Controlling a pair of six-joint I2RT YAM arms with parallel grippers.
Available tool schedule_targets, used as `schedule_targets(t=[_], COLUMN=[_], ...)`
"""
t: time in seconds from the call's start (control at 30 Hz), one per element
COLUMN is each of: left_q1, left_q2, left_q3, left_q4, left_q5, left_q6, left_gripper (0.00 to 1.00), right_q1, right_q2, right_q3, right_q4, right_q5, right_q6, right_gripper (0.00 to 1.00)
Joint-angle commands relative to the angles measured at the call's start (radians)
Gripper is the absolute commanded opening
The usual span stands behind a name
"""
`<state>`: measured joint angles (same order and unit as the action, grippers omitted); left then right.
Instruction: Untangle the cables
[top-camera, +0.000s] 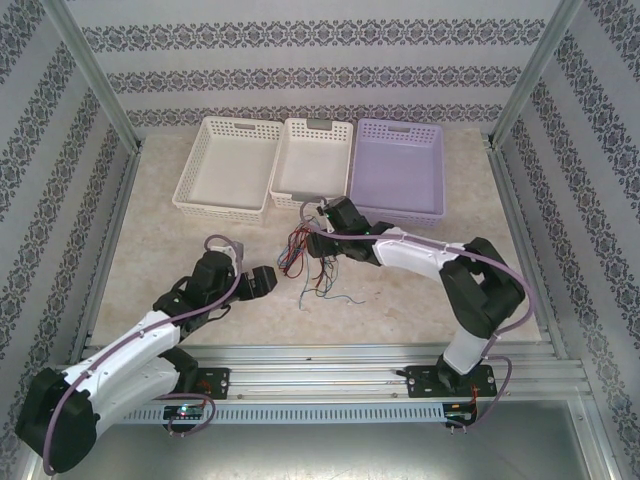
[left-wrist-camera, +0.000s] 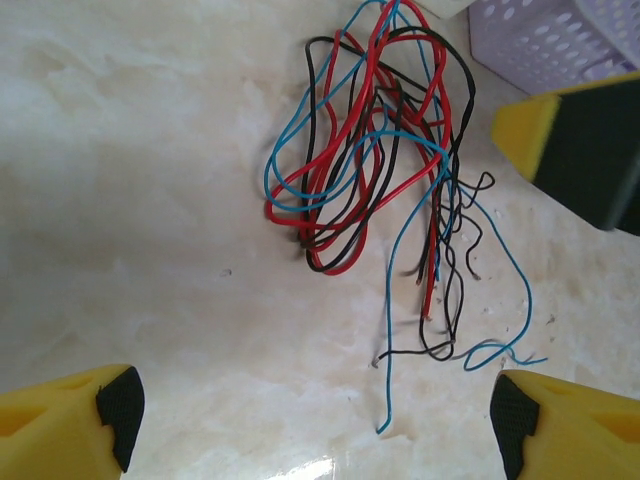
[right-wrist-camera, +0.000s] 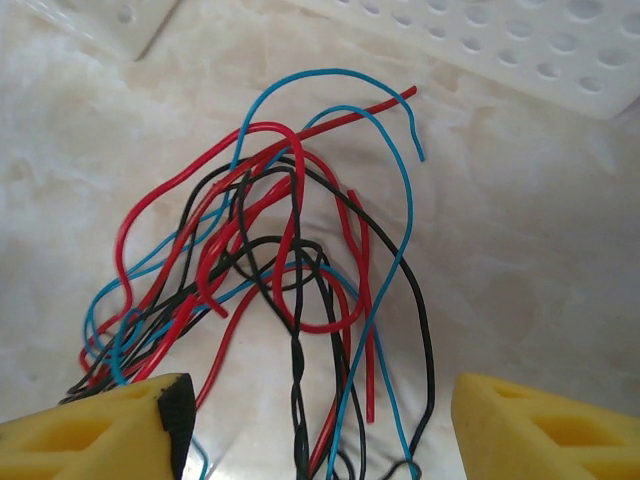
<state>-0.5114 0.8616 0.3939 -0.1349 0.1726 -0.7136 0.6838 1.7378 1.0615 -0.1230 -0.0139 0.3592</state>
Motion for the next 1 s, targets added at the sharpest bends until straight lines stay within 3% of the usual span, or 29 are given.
schedule_targets(t=[0.0,0.4,0.53,0.63,0.87,0.97], left_q1=[-0.044,-0.11,-0.118,-0.128,-0.152,-0.156], left_q2=[-0.025,-0.067,-0.073,-0.072,-0.069,-0.054], left_q3=[-0.021,-0.069,-0.075,-0.091,-0.122,-0.122], left_q4=[0.008,-0.007,-0.005,0.009,0.052,0.072], left_q5=[-0.072,-0.125,-0.13,-0.13,-0.141,-0.142], left_q6=[-0.008,-0.036,-0.041,-0.055,-0.086,-0.089], left_gripper=[0.9,0.89,0.89,0.89,0.89,0.89], right_q1=[0.008,0.009,0.008,0.01,0.012,0.012], right_q2=[0.055,0.186,0.201,0.199,0.152,0.158], right_q3=[0.06,0.158,0.161,0.146,0.045,0.04], right_q4=[0.005,0.001,0.007,0.029,0.157,0.155], right_q5=[0.017,0.029,0.03,-0.006,-0.151,-0.158], right_q6=[-0.022,-0.029,-0.032,-0.028,0.012,0.008], right_gripper=[0.65,0.56,0.48,0.41,0.42,0.31])
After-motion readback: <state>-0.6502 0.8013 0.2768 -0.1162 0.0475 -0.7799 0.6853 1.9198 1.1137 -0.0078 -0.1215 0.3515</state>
